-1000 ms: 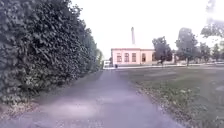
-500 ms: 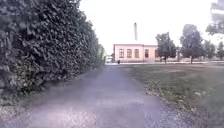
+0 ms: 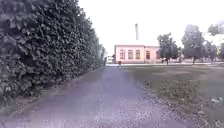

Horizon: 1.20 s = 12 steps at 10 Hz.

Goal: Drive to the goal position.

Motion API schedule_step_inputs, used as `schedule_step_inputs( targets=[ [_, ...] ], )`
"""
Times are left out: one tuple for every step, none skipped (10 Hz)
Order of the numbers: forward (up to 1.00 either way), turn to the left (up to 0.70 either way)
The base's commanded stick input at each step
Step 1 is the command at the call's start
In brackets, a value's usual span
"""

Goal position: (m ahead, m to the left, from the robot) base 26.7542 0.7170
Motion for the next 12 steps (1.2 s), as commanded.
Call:
schedule_step_inputs(
  targets=[
    [0.70, 0.00],
    [0.70, 0.00],
    [0.70, 0.00],
    [0.70, -0.01],
    [0.70, -0.09],
    [0.70, -0.08],
    [0.70, 0.00],
    [0.70, 0.00],
    [0.70, 0.00],
    [0.70, 0.00],
    [0.70, 0.00],
    [0.70, 0.00]
  ],
)
